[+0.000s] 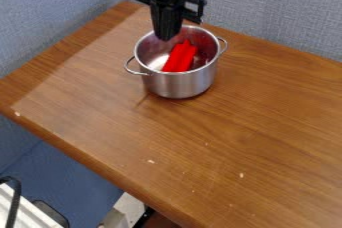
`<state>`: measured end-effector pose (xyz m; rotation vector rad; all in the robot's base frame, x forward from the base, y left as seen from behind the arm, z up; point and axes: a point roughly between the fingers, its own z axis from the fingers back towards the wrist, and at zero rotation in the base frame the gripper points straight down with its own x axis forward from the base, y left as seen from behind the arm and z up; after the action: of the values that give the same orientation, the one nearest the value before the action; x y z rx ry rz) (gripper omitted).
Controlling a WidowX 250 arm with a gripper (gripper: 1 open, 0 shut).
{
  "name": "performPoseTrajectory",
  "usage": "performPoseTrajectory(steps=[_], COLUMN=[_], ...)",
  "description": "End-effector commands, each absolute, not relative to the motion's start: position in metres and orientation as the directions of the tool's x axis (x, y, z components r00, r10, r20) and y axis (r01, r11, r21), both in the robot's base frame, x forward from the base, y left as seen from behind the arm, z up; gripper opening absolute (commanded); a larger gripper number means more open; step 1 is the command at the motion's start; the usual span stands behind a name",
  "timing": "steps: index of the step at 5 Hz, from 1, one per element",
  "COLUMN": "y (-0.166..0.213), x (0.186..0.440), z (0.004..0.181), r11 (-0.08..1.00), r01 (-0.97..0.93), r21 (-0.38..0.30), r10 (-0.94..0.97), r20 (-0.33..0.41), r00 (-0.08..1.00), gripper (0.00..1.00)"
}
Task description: Move the red object from the metal pot to the table
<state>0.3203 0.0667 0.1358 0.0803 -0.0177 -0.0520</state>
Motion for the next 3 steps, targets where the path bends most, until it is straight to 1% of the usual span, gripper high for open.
performPoseTrajectory(steps=[1,2,3], y=[0.068,0.062,0.053], x=[0.321,0.319,0.314], z=[0.178,0.175,0.17], r11=[0.993,0.991,0.99], r01=[0.038,0.056,0.082], r21=[0.111,0.121,0.116], r10=[-0.052,-0.071,-0.094], r20=[0.129,0.121,0.103], r00=[0.99,0.99,0.99], gripper=[0.0,1.0,1.0])
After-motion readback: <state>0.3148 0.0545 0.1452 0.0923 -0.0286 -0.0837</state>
